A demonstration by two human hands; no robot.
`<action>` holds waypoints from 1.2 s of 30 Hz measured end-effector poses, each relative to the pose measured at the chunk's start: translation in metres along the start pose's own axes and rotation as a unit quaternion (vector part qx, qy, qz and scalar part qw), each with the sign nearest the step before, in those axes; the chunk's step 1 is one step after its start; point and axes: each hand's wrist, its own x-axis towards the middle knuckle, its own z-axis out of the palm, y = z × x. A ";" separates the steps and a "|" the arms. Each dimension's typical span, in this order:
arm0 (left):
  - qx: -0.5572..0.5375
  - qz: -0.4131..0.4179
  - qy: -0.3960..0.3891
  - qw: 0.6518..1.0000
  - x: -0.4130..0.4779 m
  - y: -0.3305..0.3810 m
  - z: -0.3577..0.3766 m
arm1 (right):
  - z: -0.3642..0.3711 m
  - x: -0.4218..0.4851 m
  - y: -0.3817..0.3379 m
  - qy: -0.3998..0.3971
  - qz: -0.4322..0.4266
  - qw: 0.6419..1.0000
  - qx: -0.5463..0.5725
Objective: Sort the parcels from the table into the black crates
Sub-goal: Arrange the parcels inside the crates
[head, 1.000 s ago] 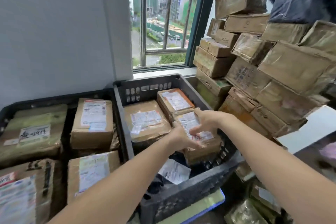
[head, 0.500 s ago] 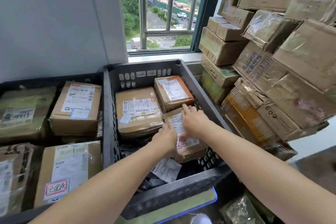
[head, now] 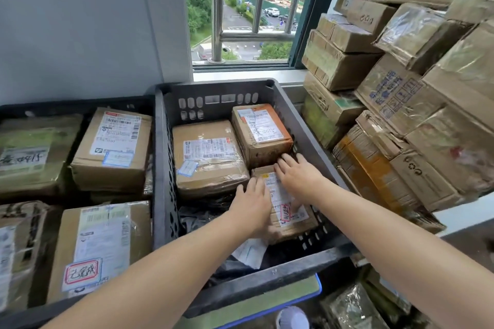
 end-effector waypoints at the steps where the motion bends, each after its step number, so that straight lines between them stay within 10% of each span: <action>1: 0.019 0.003 -0.014 1.000 0.002 -0.002 0.005 | 0.001 -0.001 0.000 -0.002 0.006 1.000 -0.019; 18: 0.164 0.046 -0.084 0.982 0.015 -0.017 0.027 | 0.021 -0.003 -0.012 -0.054 -0.044 0.998 -0.008; 36: 0.189 -0.127 0.015 0.973 -0.077 -0.085 -0.087 | -0.091 -0.039 -0.007 0.147 0.011 0.987 0.064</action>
